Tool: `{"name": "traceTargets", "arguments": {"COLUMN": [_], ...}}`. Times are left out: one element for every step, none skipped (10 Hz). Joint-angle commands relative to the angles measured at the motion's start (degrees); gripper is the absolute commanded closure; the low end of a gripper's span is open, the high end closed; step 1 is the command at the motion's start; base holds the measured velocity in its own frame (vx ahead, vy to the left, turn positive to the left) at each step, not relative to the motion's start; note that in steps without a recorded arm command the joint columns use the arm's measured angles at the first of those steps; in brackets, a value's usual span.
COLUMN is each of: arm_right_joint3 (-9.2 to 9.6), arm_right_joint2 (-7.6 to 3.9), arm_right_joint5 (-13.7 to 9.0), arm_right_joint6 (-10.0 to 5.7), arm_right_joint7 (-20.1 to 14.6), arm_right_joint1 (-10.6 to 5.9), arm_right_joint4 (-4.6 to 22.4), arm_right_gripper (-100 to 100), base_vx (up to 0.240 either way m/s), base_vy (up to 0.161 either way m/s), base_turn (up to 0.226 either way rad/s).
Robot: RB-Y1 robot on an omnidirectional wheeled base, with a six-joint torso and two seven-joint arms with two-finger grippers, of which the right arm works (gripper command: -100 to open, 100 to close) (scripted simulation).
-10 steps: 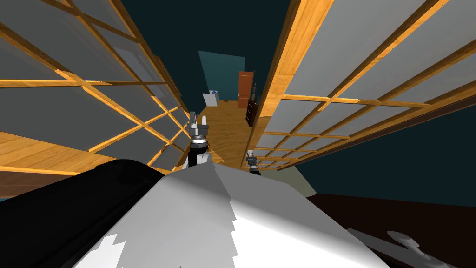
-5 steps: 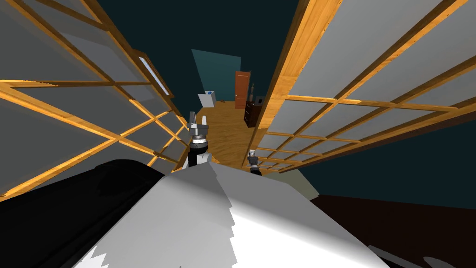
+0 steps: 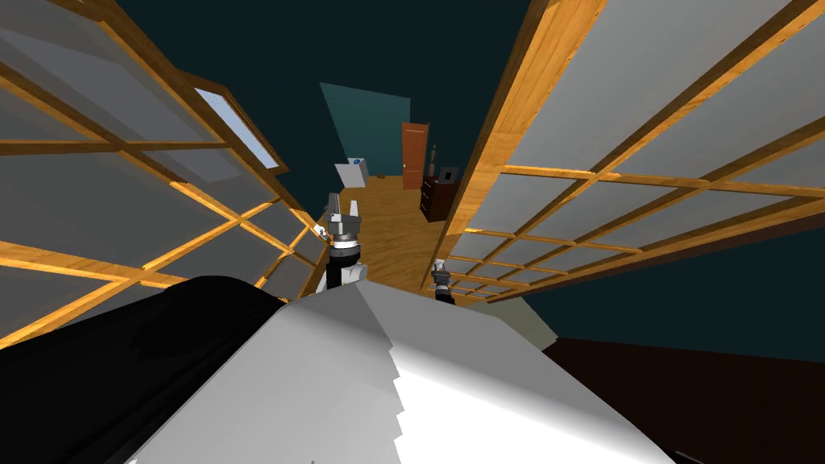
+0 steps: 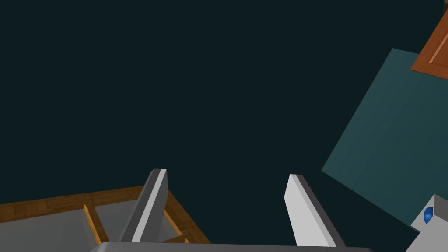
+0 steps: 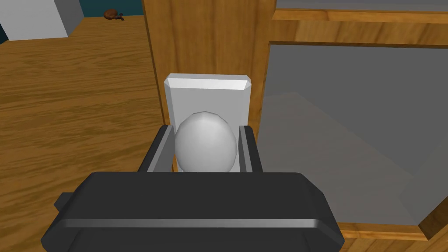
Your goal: Push the door open
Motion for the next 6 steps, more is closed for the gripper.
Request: {"name": "traceTargets", "arguments": {"arm_right_joint3": [-1.79,-1.79,-2.56,-3.01,-3.44,-3.79], "arm_right_joint2": [-0.54,-0.54,-0.37,-0.27,-0.18,-0.1], "arm_right_joint5": [-0.86,-0.86,-1.28,-1.53,-1.76,-1.95], "arm_right_joint6": [-0.29,-0.29,-0.37,-0.42,-0.46,-0.5], "arm_right_joint7": [0.6,0.6,0.99,1.21,1.42,1.6], "arm_right_joint1": [0.12,0.12,0.28,0.37,0.46,0.53], "arm_right_joint4": [-0.57,-0.57,-0.54,-0.52,-0.51,-0.5], "arm_right_gripper": [100,100,100,100,100,100], "base_vx": [0.171,0.117,0.135,0.164,0.166,0.186], "base_vy": [0.145,0.091,0.116,0.131,0.122,0.103], "base_turn": [-0.111,-0.062,-0.098,-0.086,-0.107,-0.088]}}
